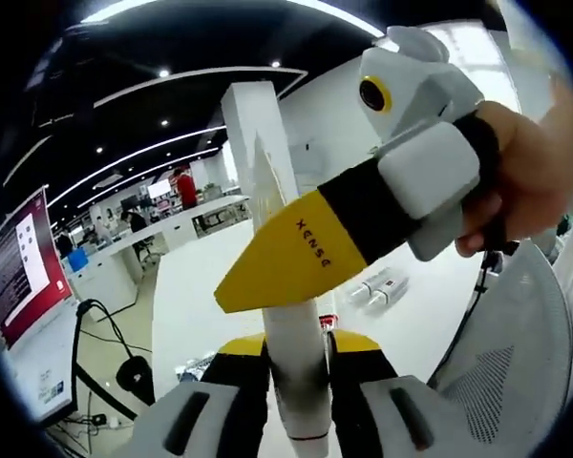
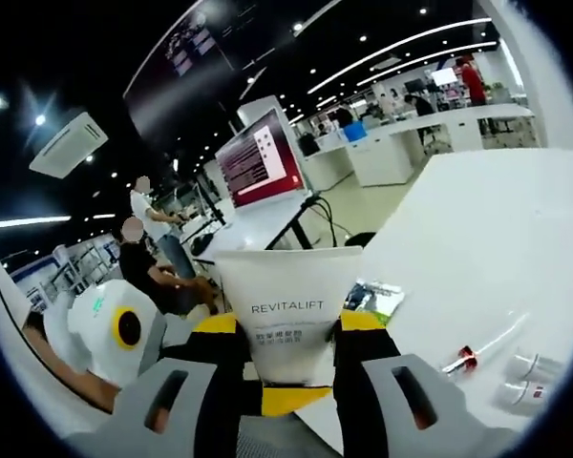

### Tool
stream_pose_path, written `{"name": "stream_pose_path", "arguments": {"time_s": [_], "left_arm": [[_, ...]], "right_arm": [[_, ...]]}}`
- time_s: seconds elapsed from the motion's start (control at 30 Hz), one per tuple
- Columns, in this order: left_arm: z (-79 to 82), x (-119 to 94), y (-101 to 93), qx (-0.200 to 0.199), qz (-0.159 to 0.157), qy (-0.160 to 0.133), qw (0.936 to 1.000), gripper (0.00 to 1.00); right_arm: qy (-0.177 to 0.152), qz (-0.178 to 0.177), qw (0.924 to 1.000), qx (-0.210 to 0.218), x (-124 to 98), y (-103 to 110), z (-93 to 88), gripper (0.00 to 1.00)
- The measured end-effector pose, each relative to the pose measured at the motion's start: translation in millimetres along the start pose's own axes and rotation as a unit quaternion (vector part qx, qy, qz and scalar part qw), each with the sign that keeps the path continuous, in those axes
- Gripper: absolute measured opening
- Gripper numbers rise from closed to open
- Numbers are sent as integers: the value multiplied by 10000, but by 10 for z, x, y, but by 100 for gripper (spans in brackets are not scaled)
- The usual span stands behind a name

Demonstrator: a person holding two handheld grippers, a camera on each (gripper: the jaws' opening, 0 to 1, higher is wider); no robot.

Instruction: Arrange the skincare products in the storage area until every visible bottle or jar stands upright without overlapping.

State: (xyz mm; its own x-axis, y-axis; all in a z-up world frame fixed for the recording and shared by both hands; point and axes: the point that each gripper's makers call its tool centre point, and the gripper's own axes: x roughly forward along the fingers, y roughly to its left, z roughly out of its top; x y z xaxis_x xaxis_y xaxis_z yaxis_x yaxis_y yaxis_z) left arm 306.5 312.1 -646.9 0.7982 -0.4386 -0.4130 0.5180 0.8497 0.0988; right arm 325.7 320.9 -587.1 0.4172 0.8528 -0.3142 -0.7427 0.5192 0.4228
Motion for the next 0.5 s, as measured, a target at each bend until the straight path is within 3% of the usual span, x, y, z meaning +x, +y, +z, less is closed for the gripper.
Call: {"name": "stream_pose_path", "arguments": {"time_s": [0.1, 0.17, 0.37, 0.43, 0.5], "left_arm": [[-69, -2, 13, -62, 4, 46, 10000, 29], [-190, 19, 58, -281, 56, 241, 9993, 34], [-511, 117, 162, -740, 154, 690, 9948, 59], [-584, 175, 158, -712, 136, 748, 9946, 62], [-705, 217, 143, -626, 107, 1016, 9928, 60]], "right_arm": [[-43, -107, 9999, -32, -38, -102, 48, 33], [-102, -215, 9997, -39, -71, -189, 86, 33], [-171, -474, 9987, -19, -148, -421, 156, 33], [-196, -564, 9982, -10, -180, -500, 180, 33], [-214, -670, 9975, -15, -212, -595, 204, 33]]}}
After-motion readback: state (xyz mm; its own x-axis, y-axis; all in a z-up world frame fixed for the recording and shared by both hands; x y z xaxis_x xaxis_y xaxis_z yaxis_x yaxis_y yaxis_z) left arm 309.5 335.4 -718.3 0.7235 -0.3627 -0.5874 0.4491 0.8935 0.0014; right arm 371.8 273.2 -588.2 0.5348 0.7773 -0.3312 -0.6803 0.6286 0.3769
